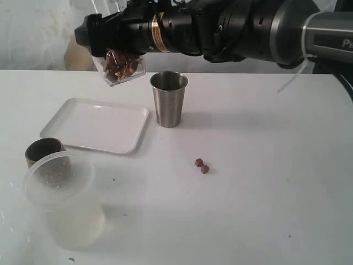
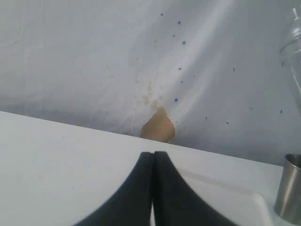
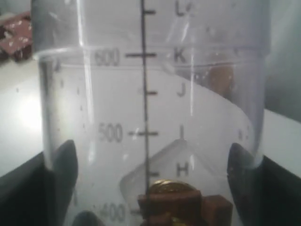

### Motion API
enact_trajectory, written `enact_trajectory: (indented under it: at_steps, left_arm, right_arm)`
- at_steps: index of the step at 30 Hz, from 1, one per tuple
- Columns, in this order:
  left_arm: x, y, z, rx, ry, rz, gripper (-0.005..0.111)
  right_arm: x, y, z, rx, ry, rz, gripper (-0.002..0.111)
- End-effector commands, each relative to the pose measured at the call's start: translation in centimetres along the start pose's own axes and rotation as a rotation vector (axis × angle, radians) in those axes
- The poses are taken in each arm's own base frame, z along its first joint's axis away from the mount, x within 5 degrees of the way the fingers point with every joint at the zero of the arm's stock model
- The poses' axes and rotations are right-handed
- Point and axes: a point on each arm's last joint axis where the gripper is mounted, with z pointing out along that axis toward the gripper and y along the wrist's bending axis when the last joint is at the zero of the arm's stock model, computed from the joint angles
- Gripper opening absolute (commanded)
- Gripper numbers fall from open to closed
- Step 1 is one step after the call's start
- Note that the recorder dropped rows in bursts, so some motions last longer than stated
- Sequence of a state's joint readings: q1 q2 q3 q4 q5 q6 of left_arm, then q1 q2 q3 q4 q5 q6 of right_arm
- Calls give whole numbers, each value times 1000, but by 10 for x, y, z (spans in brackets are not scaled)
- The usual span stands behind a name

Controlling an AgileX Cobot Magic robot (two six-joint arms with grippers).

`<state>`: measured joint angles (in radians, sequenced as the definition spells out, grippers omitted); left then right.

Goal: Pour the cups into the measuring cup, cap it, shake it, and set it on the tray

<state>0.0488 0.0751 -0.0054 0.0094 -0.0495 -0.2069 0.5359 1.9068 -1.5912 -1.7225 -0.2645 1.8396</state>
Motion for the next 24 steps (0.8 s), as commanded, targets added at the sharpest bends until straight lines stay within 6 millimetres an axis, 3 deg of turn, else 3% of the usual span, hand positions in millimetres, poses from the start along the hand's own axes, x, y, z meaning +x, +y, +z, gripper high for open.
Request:
enact_trajectory:
  at_steps: [1, 3, 5, 8, 11, 16, 24]
  left_arm:
    - [1, 0, 0, 4, -10, 4, 0]
    - [1, 0, 0, 4, -10, 4, 0]
    - [1, 0, 0, 4, -10, 4, 0]
    - [1, 0, 0, 4, -10, 4, 0]
    - [1, 0, 0, 4, -10, 4, 0]
    - [1, 0, 0, 4, -10, 4, 0]
    - [1, 0, 0, 4, -10, 4, 0]
  right_arm:
    - [6, 3, 7, -28, 16, -423, 0]
    - [12, 6, 13, -32, 28, -568, 0]
    - [17, 8, 19, -33, 26, -580, 0]
    - [21, 6, 34, -50, -27, -406, 0]
    - [27, 12, 47, -149, -137, -384, 0]
    - [34, 5, 64, -127, -502, -192, 0]
    - [91, -17, 92, -88, -641, -87, 0]
